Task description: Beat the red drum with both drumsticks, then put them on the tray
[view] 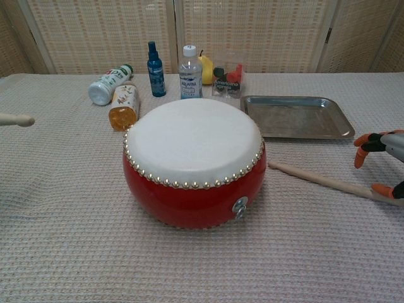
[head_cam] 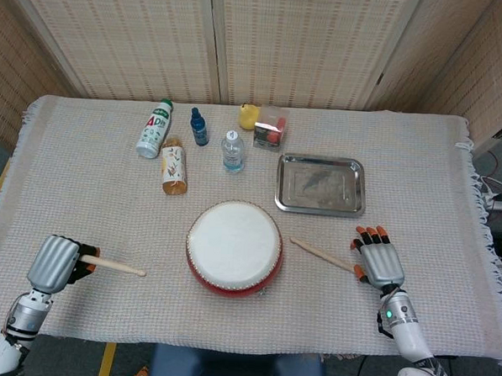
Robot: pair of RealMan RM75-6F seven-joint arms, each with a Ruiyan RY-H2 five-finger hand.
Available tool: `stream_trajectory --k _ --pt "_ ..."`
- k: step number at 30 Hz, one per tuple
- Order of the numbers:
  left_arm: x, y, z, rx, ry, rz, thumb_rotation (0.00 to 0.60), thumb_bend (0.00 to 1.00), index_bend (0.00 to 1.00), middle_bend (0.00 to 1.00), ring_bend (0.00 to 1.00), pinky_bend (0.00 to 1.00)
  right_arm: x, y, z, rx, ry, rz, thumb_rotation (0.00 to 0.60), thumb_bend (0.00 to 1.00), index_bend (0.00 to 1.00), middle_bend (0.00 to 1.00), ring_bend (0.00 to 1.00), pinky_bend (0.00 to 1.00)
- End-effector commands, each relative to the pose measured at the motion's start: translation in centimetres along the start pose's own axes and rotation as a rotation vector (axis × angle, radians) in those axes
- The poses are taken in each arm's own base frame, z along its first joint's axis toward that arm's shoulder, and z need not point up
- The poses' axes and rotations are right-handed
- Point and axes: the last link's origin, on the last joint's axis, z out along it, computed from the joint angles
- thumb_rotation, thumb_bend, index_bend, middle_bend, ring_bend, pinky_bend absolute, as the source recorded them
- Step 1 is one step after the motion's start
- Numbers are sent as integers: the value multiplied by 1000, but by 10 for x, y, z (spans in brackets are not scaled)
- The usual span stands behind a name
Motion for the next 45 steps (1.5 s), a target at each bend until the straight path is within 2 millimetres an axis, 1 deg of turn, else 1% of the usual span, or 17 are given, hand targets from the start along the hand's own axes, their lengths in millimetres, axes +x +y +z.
stream_trajectory --k 1,5,11,15,18,21,23,25,27,31,33,36,40,45 --pt "0 0 0 2 0 0 600 585 1000 1000 1000 1000 4 -6 -8 37 -21 54 576 316 355 99 0 86" --pt "-1 0 0 1 -3 -2 600 585 1000 1000 1000 1000 1 -9 -12 54 -47 46 576 315 346 99 0 88" --pt "-2 1 0 -2 -9 -2 600 585 1000 1000 1000 1000 -9 -3 -5 36 -32 -43 575 313 336 99 0 88" --pt "-2 1 0 -4 -10 -2 600 584 1000 1000 1000 1000 -12 5 1 3 -4 -101 575 313 334 99 0 93" --pt "-2 1 1 -6 -11 -2 600 584 1000 1000 1000 1000 -11 12 4 -28 3 -101 575 313 335 99 0 96" --pt "-2 1 1 -6 -11 -2 600 584 1000 1000 1000 1000 -5 20 6 -58 29 -92 575 313 336 99 0 100" --pt "-2 1 1 -6 -12 -2 600 584 1000 1000 1000 1000 -2 20 7 -65 32 -47 575 313 340 99 0 101" --pt "-2 1 1 -6 -10 0 600 584 1000 1000 1000 1000 2 12 7 -49 -1 78 575 313 349 99 0 105" --pt "-2 2 2 -8 -10 -3 600 584 1000 1000 1000 1000 8 3 10 -17 -30 150 576 313 357 99 0 111" --pt "-3 5 2 -19 -13 -4 600 584 1000 1000 1000 1000 15 -19 23 39 -35 161 575 305 360 99 0 113" --pt "-3 6 2 -22 -14 -3 600 584 1000 1000 1000 1000 16 -32 32 59 -44 176 575 302 365 99 0 113" --pt "-3 5 2 -20 -14 -4 600 584 1000 1000 1000 1000 14 -44 43 73 -42 158 575 302 377 99 0 113" --pt "-3 3 0 -11 -18 -3 600 584 1000 1000 1000 1000 8 -56 52 76 -47 160 575 302 399 99 0 113" --pt "-3 -1 -2 -2 -20 -4 600 584 1000 1000 1000 1000 3 -63 58 76 -39 138 576 301 426 99 0 113"
